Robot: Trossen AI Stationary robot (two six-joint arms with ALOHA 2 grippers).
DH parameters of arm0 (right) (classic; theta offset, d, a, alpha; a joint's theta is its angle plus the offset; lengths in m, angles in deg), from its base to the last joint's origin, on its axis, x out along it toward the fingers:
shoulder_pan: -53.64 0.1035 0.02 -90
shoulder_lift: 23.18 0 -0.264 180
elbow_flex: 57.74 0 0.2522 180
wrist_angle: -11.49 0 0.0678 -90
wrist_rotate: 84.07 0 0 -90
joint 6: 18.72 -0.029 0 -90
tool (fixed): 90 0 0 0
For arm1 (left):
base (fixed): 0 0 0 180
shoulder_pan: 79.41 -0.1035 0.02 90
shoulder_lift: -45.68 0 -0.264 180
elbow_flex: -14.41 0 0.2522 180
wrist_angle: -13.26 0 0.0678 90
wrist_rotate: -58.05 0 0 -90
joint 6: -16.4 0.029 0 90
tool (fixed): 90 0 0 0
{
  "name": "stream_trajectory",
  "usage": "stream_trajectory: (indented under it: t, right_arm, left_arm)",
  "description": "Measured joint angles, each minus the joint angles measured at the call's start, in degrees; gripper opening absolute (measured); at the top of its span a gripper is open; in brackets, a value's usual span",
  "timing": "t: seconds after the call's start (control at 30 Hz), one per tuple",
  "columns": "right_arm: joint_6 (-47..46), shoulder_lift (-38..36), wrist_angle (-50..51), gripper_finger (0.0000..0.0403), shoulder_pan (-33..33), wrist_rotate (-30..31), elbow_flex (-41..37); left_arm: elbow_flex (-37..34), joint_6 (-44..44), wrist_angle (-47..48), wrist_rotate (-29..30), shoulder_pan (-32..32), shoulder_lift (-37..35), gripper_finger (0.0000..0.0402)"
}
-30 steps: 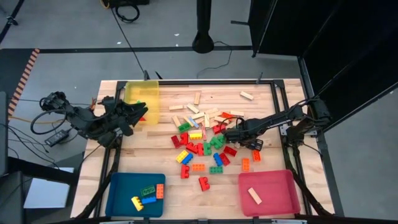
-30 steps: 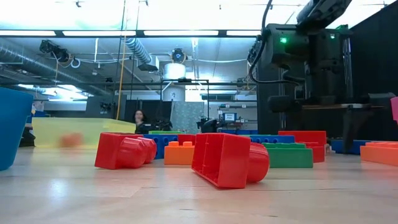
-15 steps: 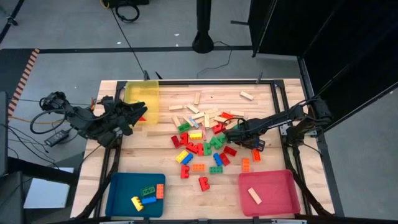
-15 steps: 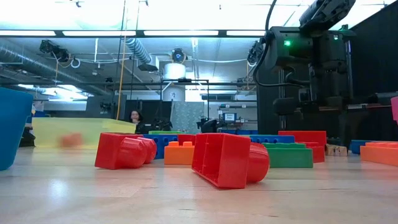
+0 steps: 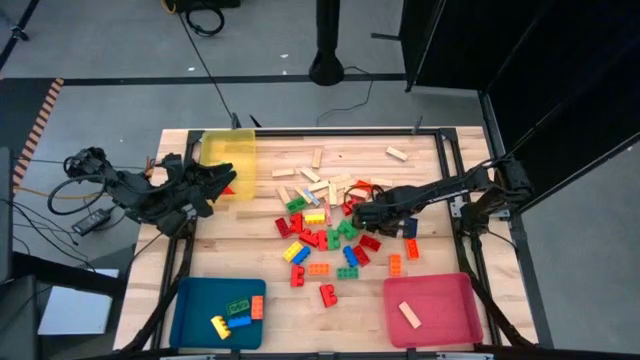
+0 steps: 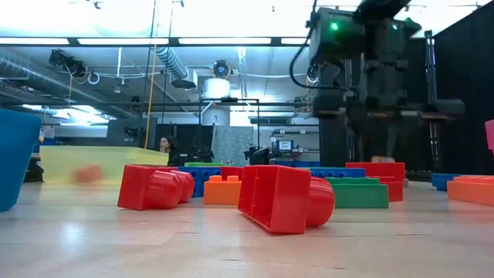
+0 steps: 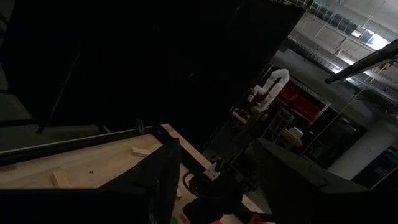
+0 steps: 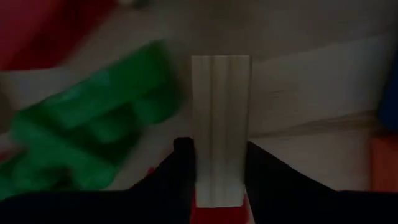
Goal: Sort blocks by size
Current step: Put the wooden block into the red bin
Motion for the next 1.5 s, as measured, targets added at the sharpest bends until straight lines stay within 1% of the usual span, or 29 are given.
stream_trajectory:
  t: [0.1, 0.27, 0.4, 0.6, 0.77, 0.9, 1.03, 1.2, 1.37, 1.5]
  right_arm:
    - [2.7, -0.1, 4.3, 0.0121, 0.1, 0.1, 4.2]
    - [9.2, -0.1, 12.0, 0.0121, 0.5, 0.5, 13.9]
    - [14.3, -0.2, 16.6, 0.0122, 2.2, 1.9, 22.8]
    - [19.0, -0.2, 20.9, 0.0122, 5.7, 3.2, 34.3]
    - [23.6, -0.3, 22.9, 0.0122, 9.7, 3.7, 39.8]
    - [23.8, -0.3, 27.6, 0.0122, 14.5, 0.7, 41.2]
    - [19.6, -0.3, 30.9, 0.0122, 21.0, -2.6, 41.3]
    - [9.4, -0.3, 33.9, 0.0122, 30.6, -5.1, 41.3]
    - [-5.9, -0.2, 35.8, 0.0122, 41.4, -5.6, 41.1]
    - [-20.5, -0.2, 35.4, 0.0122, 48.6, -5.4, 37.6]
  left_arm:
    - [0.0, 0.0, 0.0, 0.0, 0.0, 0.0, 0.0209]
    - [0.0, 0.0, -0.1, 0.0, 0.0, 0.0, 0.0209]
    - [0.0, 0.0, -0.1, 0.0, 0.0, 0.0, 0.0209]
    - [0.0, 0.0, -0.1, 0.0, 0.0, 0.0, 0.0209]
    - [0.0, 0.0, -0.1, 0.0, 0.0, 0.0, 0.0209]
    - [0.0, 0.0, -0.2, 0.0, 0.0, 0.0, 0.0209]
    - [0.0, 0.0, -0.2, 0.0, 0.0, 0.0, 0.0209]
    - [0.0, 0.0, -0.1, 0.0, 0.0, 0.0, 0.0209]
    - [0.0, 0.0, -0.1, 0.0, 0.0, 0.1, 0.0209]
    - [0.0, 0.0, 0.0, 0.0, 0.0, 0.2, 0.0209]
